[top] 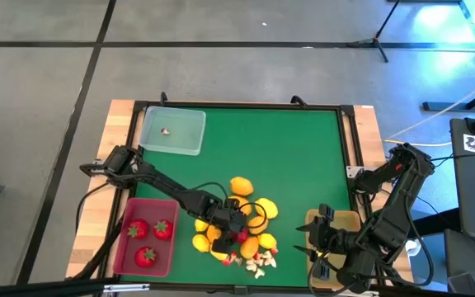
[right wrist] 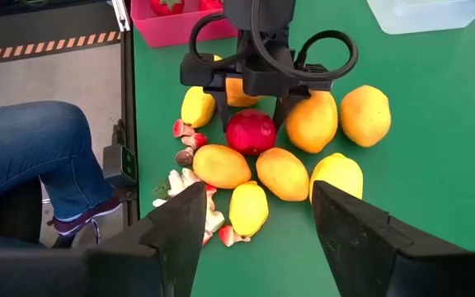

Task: Sort produce into baskets
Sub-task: Put the red tomato into the red bin

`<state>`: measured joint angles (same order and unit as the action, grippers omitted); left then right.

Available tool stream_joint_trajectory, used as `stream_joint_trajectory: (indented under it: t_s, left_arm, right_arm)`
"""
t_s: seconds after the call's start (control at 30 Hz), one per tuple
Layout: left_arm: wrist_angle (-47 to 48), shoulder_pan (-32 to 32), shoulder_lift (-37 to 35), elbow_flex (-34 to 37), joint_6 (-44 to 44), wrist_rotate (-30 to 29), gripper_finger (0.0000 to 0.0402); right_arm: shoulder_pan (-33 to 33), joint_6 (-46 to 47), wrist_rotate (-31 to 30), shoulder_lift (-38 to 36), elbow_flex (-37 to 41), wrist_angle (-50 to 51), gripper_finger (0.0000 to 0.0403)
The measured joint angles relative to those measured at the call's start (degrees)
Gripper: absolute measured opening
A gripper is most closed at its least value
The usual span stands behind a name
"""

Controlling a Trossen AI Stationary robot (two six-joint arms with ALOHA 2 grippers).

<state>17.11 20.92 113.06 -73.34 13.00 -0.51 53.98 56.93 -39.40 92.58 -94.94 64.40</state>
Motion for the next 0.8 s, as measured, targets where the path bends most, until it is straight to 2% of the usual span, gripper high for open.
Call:
stream_joint_trajectory:
  t_s: [0.17,0.4,0.6,0.8]
  left_arm:
    - [0.17,-0.34,-0.02,0.00,1.50,0.04,0.0289]
    - [1.73,-0.34,-1.52,0.00,1.78,0.53,0.0290]
    - [7.60,-0.41,-8.69,-0.02,1.67,0.63,0.0290]
    - [20.25,-0.05,-17.72,-0.02,4.64,0.39,0.0290]
  right_arm:
    - [0.00,0.02,0.00,0.00,0.00,0.00,0.0221]
    - [0.00,0.00,-0.02,0.00,0.00,0.00,0.0221]
    - [0.00,0.00,-0.02,0.00,0.00,0.02,0.0221]
    - [0.00,0.02,-0.02,0.03,0.00,-0.07,0.0221]
